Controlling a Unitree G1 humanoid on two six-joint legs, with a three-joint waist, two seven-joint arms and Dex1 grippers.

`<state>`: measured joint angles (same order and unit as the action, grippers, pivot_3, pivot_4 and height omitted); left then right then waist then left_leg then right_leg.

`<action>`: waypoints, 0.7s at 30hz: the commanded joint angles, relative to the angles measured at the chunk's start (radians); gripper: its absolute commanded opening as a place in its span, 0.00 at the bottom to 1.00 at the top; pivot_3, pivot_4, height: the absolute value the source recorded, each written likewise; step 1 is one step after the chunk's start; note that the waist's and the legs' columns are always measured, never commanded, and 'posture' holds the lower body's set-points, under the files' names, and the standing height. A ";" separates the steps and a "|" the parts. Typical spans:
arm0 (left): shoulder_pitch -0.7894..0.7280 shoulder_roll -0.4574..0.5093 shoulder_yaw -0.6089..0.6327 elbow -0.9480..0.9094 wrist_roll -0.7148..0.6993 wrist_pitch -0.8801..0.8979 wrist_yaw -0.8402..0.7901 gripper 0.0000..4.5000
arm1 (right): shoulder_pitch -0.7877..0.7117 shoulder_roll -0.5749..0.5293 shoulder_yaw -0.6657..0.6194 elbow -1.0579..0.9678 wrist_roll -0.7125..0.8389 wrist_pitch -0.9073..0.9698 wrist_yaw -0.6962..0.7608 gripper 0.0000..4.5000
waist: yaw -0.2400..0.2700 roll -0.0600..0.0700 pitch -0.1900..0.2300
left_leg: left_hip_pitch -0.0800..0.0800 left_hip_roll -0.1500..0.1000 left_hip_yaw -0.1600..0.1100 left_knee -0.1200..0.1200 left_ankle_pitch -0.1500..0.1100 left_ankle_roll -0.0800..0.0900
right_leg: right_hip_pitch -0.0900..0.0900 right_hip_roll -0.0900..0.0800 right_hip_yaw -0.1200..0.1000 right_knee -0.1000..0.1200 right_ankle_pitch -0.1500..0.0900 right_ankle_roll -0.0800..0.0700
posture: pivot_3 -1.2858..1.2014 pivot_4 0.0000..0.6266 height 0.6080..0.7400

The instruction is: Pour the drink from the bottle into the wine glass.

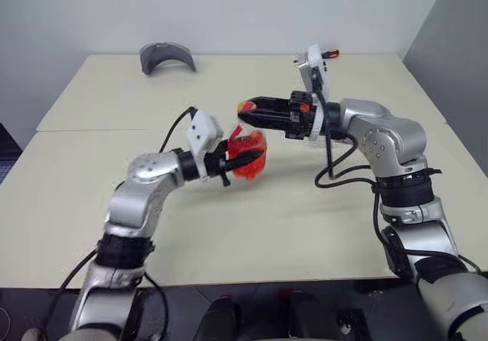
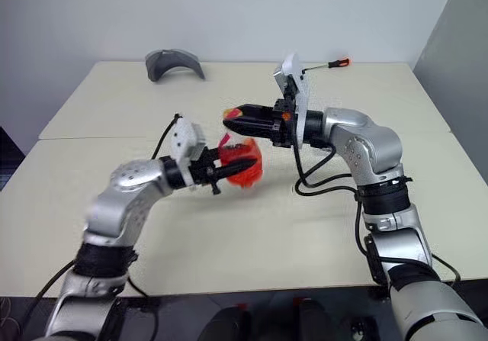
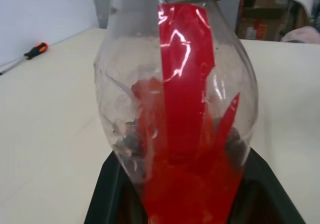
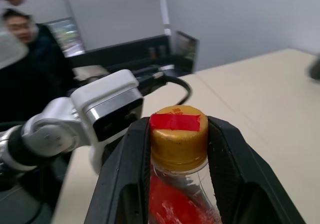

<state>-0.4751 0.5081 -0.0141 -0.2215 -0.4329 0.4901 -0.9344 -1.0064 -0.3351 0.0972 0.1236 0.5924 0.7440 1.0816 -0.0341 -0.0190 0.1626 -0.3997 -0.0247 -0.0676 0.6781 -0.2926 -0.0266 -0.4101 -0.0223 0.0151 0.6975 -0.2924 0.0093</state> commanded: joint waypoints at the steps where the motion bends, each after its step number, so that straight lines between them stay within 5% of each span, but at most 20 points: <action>1: 0.037 0.027 0.006 -0.230 -0.124 0.096 0.000 0.27 | -0.092 0.027 0.044 0.047 0.017 -0.080 0.182 0.28 | 0.001 0.000 0.000 | 0.001 0.000 0.000 0.000 0.000 0.000 | 0.001 0.000 0.000 0.000 0.000 0.000 | 0.52 0.24 1.00; 7: 0.066 0.059 0.060 -0.344 -0.201 0.195 0.072 0.23 | -0.155 0.068 0.092 0.164 -0.054 -0.200 0.328 0.28 | 0.004 0.000 0.000 | 0.001 0.000 -0.001 0.000 0.000 0.000 | 0.001 0.000 -0.001 0.000 0.000 0.000 | 0.52 0.24 1.00; 15: 0.054 0.076 0.066 -0.305 -0.193 0.184 0.075 0.23 | -0.142 0.035 0.058 0.163 -0.069 -0.164 0.324 0.28 | 0.004 0.000 0.000 | 0.001 0.000 -0.001 0.000 0.001 -0.001 | 0.002 0.000 -0.001 0.000 0.000 0.000 | 0.52 0.24 1.00; 21: 0.001 0.084 0.054 -0.211 -0.156 0.136 0.050 0.22 | -0.089 -0.054 -0.033 0.028 -0.007 0.004 0.202 0.74 | 0.008 0.001 0.000 | 0.000 0.000 -0.002 0.001 0.001 -0.001 | 0.002 0.000 -0.002 -0.001 0.000 0.000 | 0.52 0.24 1.00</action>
<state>-0.4566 0.5856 0.0279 -0.4256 -0.5870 0.6632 -0.8747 -1.0960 -0.3687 0.1208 0.2129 0.5443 0.6999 1.3281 -0.0263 -0.0185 0.1629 -0.3995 -0.0252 -0.0690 0.6787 -0.2917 -0.0283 -0.4083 -0.0228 0.0139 0.6963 -0.2924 0.0092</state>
